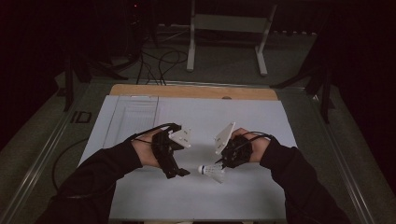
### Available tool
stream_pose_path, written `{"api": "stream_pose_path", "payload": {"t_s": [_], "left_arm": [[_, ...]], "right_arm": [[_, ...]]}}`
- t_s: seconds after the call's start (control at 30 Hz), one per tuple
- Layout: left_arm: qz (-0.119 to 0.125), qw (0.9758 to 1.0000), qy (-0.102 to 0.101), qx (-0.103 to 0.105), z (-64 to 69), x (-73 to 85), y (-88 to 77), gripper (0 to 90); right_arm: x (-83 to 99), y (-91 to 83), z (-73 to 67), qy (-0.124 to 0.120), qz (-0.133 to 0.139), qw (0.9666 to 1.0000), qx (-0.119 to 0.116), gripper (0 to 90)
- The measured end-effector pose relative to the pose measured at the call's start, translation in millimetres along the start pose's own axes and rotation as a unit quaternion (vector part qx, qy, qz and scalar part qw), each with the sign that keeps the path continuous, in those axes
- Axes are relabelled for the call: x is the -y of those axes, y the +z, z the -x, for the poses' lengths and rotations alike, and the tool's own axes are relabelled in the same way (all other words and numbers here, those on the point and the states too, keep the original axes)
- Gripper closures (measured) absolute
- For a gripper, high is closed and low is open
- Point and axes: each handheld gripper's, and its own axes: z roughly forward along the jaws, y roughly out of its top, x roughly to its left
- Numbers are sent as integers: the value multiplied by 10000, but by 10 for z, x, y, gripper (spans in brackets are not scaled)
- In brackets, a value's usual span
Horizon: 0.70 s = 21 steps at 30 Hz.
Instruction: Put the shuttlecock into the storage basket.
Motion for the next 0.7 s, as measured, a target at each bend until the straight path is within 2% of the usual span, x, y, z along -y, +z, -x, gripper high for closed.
{"api": "stream_pose_path", "payload": {"t_s": [0.07, 0.27, 0.33, 0.37, 0.47, 0.53, 0.6, 0.7], "left_arm": [[-25, 10000, 9, -6, -2, -22, 51, 2], [-241, 9995, 81, 193, 16, -84, 208, 44], [-192, 9996, 126, 188, 28, -102, 247, 66], [-150, 9995, 90, 250, 29, -106, 263, 96], [-186, 9988, 156, 421, 36, -119, 325, 171], [-252, 9974, 192, 647, 43, -125, 370, 234], [-311, 9962, 222, 785, 52, -130, 406, 284], [-345, 9955, 225, 854, 60, -142, 434, 376]], "right_arm": [[-9, 3, -8, -19, -6, 10000, -7, 900], [-21, 21, -6, -22, -19, 10000, -21, 899], [-22, 26, -4, -7, -4, 10000, -43, 899], [-23, 30, -7, 1, -18, 10000, -39, 899], [-23, 50, -12, -19, -11, 10000, -83, 899], [-24, 62, -12, -29, 12, 9999, -118, 899], [-28, 70, -18, -29, 24, 9999, -136, 899], [-32, 75, -24, -22, 21, 9999, -159, 899]]}}
